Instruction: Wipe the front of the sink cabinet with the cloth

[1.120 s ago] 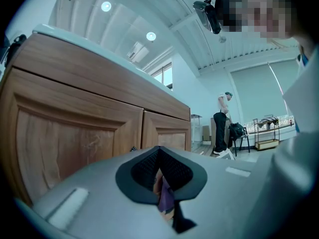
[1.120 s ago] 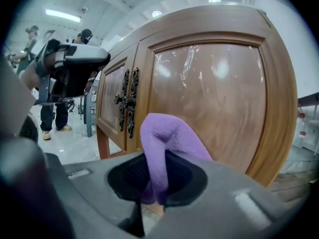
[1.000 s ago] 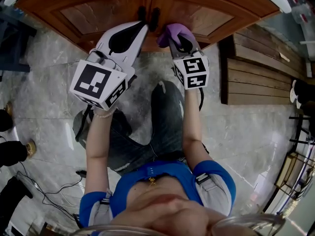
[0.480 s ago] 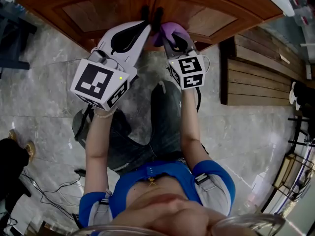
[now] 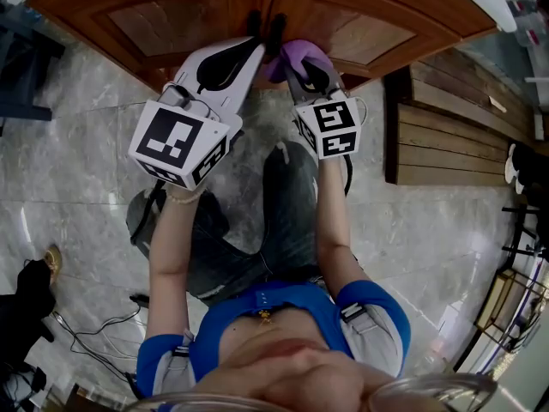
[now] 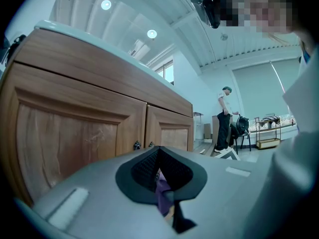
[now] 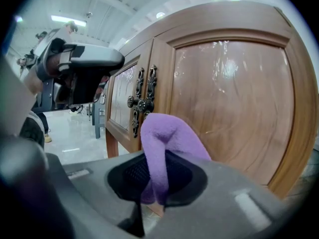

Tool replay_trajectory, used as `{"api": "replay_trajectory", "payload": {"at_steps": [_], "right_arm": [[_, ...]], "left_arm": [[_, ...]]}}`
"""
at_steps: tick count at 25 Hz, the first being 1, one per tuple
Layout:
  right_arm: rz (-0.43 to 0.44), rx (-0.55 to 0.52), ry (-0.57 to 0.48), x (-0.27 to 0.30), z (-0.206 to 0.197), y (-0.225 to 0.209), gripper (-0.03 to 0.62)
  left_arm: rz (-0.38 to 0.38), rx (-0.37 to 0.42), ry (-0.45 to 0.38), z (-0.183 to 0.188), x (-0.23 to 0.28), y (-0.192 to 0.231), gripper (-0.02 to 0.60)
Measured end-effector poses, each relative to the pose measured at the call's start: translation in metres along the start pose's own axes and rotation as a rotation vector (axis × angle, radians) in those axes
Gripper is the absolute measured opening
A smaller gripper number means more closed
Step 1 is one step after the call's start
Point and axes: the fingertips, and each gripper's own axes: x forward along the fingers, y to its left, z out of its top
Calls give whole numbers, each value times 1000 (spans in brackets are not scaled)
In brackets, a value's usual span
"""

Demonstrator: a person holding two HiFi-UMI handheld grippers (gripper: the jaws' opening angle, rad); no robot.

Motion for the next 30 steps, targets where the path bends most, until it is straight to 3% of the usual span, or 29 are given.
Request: {"api": "replay_trajectory", "payload": {"at_steps": [8,15,21,27,30], "right_arm": [[-2,-12,-10,-6,4,0,57],[-40,4,-96,-20,24,-1,57],[-34,46,-91,-22,39,6,57],[-20,36,-25,-28,70,18,57],[4,62,18,-42,97,27,57]], "left_arm": [[4,-18,46,-21,9,8,0],[-27,-29,71,-44,31,13,0],[-29,112,155,-55,27,13,0],[0,16,134,-36,22,14,0],[55,-34,142,-9,15,10,0]]}}
